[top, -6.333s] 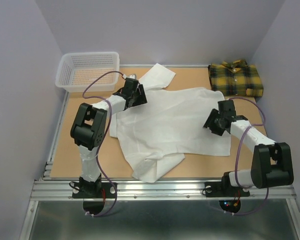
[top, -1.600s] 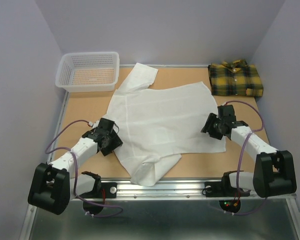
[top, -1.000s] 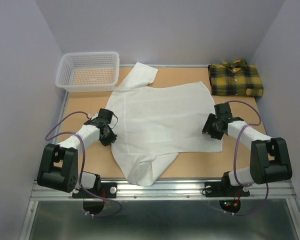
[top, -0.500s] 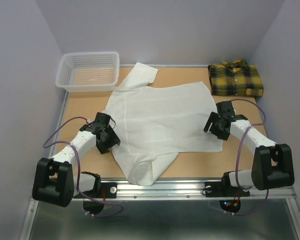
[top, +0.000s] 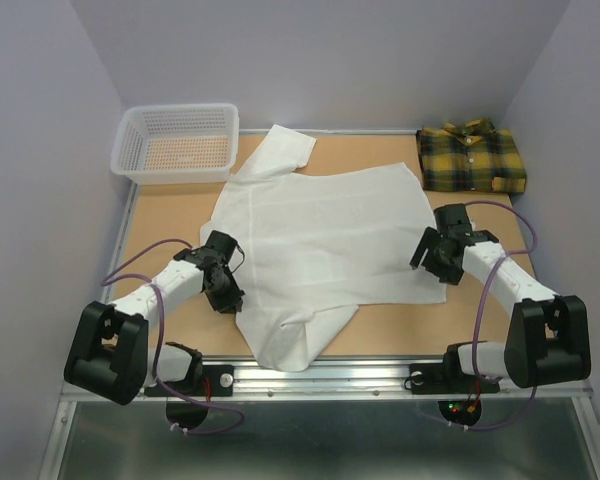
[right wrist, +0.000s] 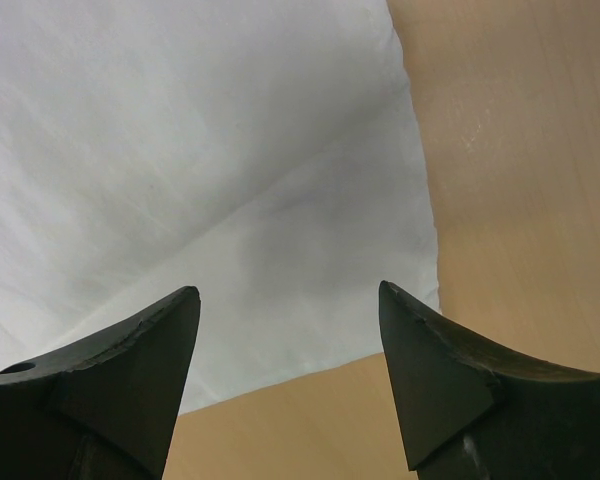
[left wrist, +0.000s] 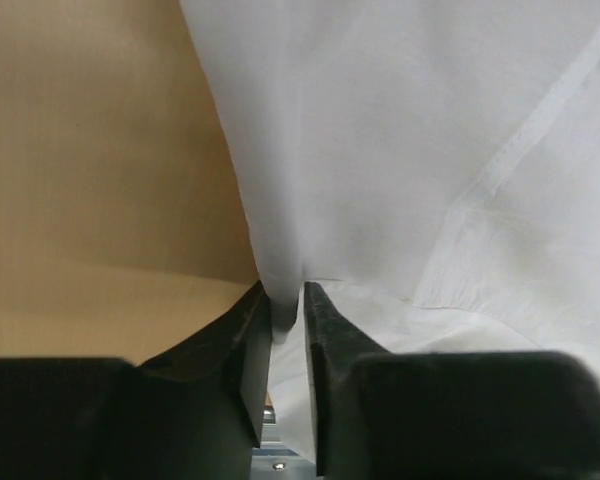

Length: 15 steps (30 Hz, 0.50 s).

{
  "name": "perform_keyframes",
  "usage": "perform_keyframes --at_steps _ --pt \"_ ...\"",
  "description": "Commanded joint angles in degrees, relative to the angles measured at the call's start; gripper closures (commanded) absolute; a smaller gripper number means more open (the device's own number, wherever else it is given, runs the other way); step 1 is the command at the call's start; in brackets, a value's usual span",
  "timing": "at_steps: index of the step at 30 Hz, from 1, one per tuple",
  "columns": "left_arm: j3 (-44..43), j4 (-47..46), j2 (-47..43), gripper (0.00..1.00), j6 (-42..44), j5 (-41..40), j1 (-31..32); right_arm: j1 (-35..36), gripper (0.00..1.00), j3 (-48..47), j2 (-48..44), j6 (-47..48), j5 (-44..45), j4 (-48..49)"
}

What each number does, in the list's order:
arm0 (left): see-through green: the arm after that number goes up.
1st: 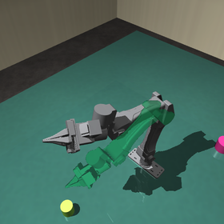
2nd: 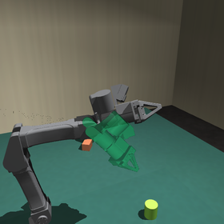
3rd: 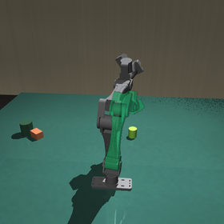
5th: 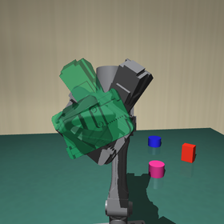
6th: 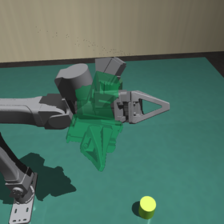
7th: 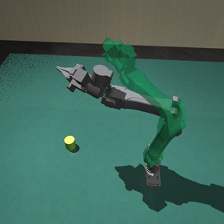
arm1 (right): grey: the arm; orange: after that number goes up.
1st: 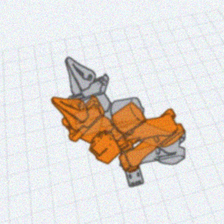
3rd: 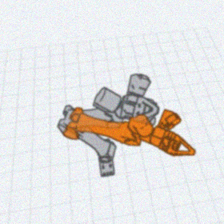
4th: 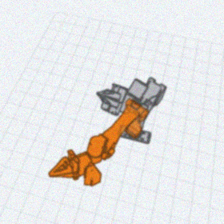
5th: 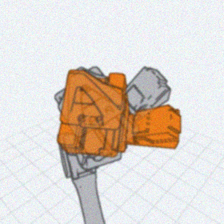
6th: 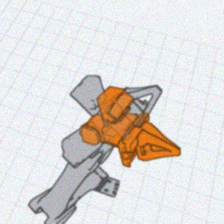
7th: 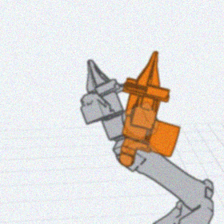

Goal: Fold and stack the long sleeve shirts
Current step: Fold the shirt

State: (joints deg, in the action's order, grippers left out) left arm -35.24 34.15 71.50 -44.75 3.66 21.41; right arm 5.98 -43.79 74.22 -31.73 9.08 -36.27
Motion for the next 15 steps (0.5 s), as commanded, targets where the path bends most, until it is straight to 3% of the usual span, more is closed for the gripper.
perform_keyframes --at_steps 1,3,5,9,15 --pt "-2.55 2.94 0.48 0.88 2.3 -0.32 0.48 -0.53 0.23 -0.77 -1.0 -1.85 1.73 -1.08" --pt "-3.95 3.72 0.48 0.97 2.91 -0.41 0.56 -1.05 0.23 -0.86 -1.27 -2.46 2.69 -2.04" --pt "-5.09 4.25 -0.14 1.0 3.7 -0.76 0.83 -2.28 0.22 -0.68 -1.62 -3.43 5.32 -3.01" --pt "-5.98 4.69 -1.54 1.0 5.2 -0.94 0.92 -7.19 0.21 1.15 -2.32 -5.01 4.37 -4.95" --pt "-6.85 5.05 -3.21 1.0 7.75 -1.64 0.92 -10.55 0.33 3.54 -3.03 -9.32 3.05 -4.77"
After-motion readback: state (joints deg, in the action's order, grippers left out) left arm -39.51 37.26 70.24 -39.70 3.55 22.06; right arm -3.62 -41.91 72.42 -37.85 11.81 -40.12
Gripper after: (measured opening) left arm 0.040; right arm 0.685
